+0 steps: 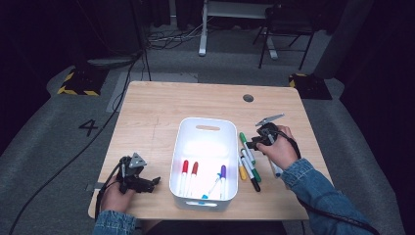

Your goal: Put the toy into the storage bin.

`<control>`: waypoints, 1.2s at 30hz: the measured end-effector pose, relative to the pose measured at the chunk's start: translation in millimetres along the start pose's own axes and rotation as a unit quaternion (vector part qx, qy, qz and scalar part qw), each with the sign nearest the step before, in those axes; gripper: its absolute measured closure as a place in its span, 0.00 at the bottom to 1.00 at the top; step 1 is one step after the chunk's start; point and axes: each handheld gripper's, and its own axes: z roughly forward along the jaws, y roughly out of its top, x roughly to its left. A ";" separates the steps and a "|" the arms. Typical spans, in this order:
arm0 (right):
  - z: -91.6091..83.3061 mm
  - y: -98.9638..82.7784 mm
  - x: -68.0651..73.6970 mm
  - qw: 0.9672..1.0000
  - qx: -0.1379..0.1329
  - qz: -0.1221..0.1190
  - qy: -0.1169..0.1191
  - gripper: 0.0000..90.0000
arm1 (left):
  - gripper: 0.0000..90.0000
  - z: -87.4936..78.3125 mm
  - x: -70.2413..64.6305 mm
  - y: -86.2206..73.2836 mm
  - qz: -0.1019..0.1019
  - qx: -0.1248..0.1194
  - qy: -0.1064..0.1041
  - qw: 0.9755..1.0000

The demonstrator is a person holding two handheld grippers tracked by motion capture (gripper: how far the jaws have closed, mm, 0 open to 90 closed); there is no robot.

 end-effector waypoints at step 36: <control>29.0 -12.9 -12.6 0.996 0.033 0.076 -0.046 0.86 | 0.00 0.0 0.5 0.2 -0.001 -0.003 0.008 1.000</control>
